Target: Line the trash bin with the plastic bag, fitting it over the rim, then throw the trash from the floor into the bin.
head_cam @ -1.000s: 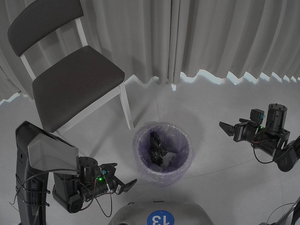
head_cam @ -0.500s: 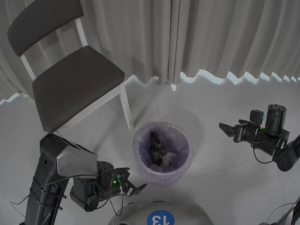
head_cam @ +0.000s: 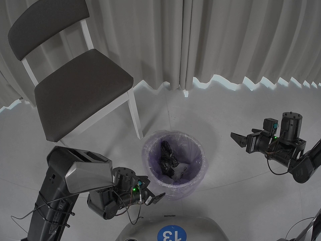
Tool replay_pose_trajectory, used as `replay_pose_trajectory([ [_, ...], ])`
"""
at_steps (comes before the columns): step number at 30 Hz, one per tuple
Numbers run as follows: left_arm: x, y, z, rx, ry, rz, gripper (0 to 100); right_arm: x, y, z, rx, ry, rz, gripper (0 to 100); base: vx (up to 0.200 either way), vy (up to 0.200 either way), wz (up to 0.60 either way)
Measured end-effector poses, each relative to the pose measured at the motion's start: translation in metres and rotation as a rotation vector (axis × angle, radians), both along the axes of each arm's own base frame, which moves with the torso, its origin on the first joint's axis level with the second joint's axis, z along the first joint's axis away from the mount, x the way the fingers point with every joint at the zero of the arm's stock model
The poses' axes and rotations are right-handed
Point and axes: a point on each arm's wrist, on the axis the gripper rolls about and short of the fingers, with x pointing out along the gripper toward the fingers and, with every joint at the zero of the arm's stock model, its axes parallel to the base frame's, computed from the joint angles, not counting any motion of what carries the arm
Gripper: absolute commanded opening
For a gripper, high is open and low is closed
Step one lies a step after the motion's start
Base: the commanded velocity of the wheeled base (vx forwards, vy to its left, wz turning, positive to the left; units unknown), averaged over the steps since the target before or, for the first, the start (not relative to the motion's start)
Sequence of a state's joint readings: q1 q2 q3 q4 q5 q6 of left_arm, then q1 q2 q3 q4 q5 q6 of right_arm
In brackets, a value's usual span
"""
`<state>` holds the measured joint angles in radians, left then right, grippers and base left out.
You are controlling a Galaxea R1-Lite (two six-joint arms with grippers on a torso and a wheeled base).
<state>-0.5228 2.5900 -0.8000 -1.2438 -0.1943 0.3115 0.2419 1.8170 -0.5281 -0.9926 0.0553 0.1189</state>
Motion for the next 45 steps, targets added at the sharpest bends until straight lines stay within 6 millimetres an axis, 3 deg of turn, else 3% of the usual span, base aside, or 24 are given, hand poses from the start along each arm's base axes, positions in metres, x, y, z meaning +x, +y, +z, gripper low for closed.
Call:
replay_pose_trajectory([
  [1, 0.003, -0.001, 0.001, 0.002, -0.005, 0.002, 0, 0.000, 0.000, 0.000, 0.001, 0.000, 0.000, 100, 0.000, 0.000, 0.00],
  [24, 0.020, 0.005, 0.001, 0.067, 0.012, 0.037, 0, -0.005, 0.015, 0.001, 0.072, -0.013, 0.020, 100, 0.000, 0.000, 0.00],
  [34, 0.062, 0.000, 0.014, 0.068, -0.004, 0.068, 0, -0.005, 0.015, 0.000, 0.070, -0.008, 0.021, 100, 0.000, 0.000, 0.00],
  [45, 0.101, 0.013, 0.022, 0.061, -0.023, 0.121, 0, -0.005, 0.015, 0.000, 0.069, -0.004, 0.024, 100, 0.000, 0.000, 0.00],
])
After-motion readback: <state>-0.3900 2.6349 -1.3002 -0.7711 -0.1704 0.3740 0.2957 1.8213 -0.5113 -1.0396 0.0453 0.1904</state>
